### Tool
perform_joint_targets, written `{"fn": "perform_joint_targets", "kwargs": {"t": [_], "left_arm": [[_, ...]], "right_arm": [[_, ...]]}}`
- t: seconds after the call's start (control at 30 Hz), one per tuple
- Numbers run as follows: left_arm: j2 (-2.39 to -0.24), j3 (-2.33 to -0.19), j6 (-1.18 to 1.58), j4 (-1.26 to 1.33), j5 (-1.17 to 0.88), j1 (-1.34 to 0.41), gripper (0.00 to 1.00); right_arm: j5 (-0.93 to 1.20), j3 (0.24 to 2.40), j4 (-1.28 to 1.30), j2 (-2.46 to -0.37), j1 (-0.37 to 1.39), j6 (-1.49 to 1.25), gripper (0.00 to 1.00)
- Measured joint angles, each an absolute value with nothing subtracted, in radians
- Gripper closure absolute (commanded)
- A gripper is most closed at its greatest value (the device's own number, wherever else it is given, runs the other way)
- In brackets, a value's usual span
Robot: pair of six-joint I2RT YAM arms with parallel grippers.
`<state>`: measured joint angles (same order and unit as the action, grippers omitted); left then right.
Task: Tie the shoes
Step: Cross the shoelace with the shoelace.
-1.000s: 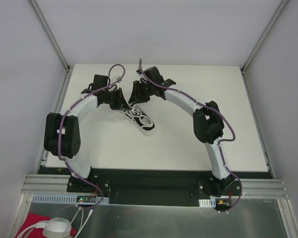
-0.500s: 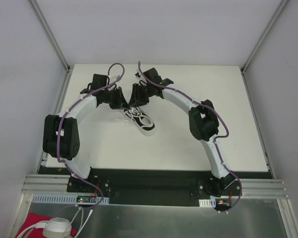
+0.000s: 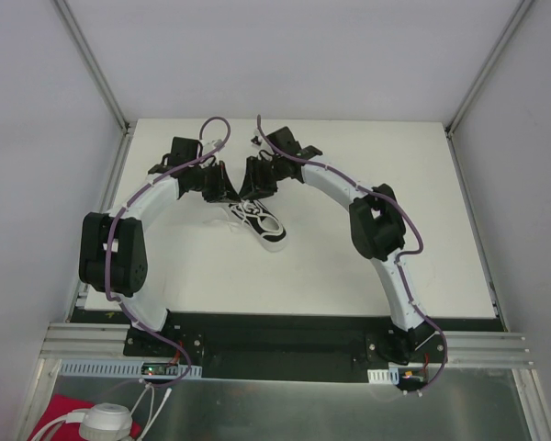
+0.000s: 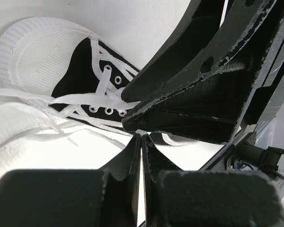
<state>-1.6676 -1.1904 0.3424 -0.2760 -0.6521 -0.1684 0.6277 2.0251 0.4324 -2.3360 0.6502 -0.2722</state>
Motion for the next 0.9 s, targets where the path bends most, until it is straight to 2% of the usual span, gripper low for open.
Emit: {"fn": "perform_joint_targets", "kwargs": {"t": [0.3, 0.63, 0.7, 0.9], "left_arm": [[-1.668, -1.19, 0.341, -0.276, -0.653, -0.168, 1.0], [-1.668, -1.19, 0.338, -0.276, -0.653, -0.168, 1.0], [-1.668, -1.19, 0.337, -0.276, -0.653, -0.168, 1.0], [-1.668, -1.19, 0.331, -0.276, -0.653, -0.168, 1.0]], "right_arm": [[0.626, 2.042, 0.458, -2.365, 0.649, -0.266, 0.59], [0.628, 2.039, 0.449, -2.389, 0.649, -0.258, 0.64], [0.63, 2.009, 0.427, -2.379, 0.646, -0.261, 0.71], [0.638, 1.945, 0.387, -2.346, 0.63, -0.268, 0.71]]}}
